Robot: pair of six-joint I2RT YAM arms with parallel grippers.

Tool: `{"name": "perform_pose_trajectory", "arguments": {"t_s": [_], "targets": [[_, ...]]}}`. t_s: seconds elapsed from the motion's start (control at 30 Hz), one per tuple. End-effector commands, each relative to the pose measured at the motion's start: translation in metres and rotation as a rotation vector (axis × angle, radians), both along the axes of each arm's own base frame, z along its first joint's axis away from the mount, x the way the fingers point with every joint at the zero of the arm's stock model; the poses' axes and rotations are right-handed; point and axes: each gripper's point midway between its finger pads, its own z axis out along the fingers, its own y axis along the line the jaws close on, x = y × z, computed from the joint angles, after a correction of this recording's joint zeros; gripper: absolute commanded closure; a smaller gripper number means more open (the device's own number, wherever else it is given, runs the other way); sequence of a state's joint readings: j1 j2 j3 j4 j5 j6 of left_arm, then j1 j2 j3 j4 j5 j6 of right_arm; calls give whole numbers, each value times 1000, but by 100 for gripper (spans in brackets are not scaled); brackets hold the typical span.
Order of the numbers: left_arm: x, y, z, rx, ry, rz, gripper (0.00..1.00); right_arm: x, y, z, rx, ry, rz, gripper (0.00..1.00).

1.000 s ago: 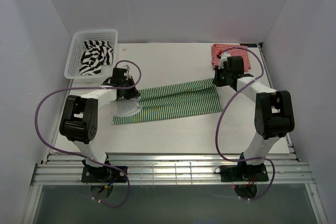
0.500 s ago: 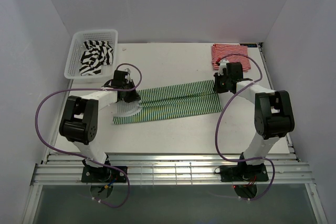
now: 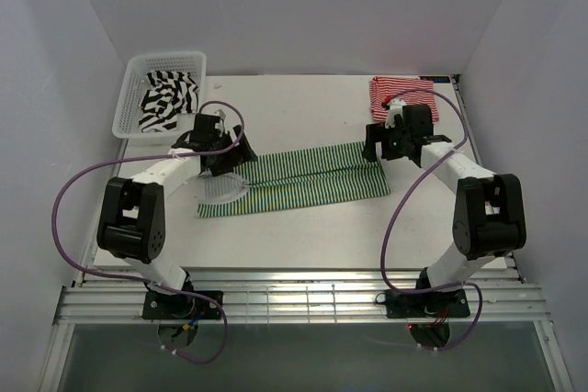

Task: Fold and stack the tank tops
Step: Fold the tank top

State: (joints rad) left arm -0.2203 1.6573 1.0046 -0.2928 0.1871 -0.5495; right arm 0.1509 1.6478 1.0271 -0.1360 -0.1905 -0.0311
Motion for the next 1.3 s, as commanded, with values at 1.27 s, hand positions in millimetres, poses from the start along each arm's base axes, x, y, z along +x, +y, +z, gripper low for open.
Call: {"name": "perform_pose_trajectory", "arguments": {"t_s": [1.27], "targets": [[179,-193,-82,-170,-36,-276,2,-242,107,-79,206,441,145,10]]}}
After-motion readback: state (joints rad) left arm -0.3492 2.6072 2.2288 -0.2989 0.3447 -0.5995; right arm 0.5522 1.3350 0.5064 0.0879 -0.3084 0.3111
